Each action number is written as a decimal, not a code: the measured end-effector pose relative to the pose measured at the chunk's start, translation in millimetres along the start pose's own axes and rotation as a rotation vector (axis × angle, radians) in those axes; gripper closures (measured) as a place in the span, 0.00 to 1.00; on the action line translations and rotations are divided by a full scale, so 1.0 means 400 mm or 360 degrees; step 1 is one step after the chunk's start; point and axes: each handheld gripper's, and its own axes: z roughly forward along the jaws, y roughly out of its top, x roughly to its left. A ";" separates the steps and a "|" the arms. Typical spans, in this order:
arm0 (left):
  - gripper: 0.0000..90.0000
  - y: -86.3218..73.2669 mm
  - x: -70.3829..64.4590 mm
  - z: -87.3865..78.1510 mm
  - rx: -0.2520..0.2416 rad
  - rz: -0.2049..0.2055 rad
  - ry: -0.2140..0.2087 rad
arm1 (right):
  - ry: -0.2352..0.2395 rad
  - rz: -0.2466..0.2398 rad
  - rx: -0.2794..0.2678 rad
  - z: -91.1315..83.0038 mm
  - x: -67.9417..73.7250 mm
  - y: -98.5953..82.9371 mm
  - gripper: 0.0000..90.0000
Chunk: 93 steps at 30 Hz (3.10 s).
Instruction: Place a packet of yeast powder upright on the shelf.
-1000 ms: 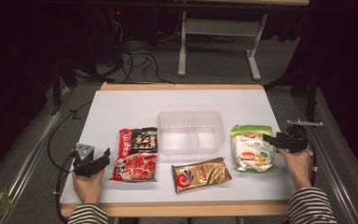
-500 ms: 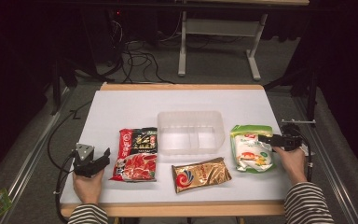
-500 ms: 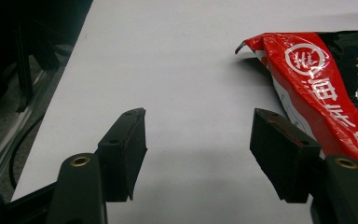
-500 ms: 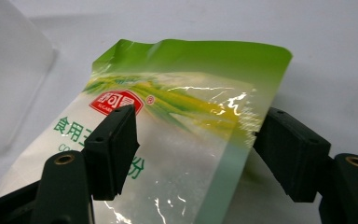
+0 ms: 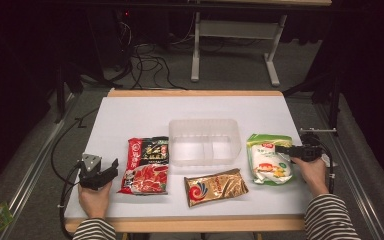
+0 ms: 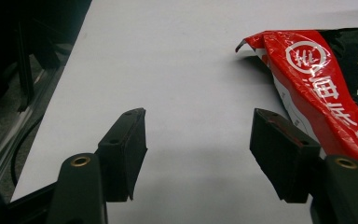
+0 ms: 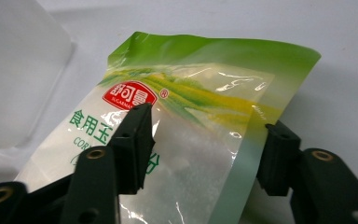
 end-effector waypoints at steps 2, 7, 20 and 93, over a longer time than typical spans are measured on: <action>0.41 0.000 0.000 0.000 0.0001 0.0001 0.0000 | 0.0019 -0.0009 0.0015 -0.001 0.000 -0.001 0.60; 0.41 0.000 -0.001 0.000 0.0000 0.0002 0.0002 | 0.0055 -0.0032 0.0045 -0.002 0.000 -0.002 0.69; 0.41 0.000 -0.001 0.000 -0.0003 0.0004 0.0004 | 0.0132 -0.0134 0.0061 -0.008 0.003 -0.004 1.00; 0.40 0.000 0.002 0.000 -0.0001 -0.0005 -0.0006 | 0.0325 -0.0599 -0.0367 -0.287 0.262 0.042 1.00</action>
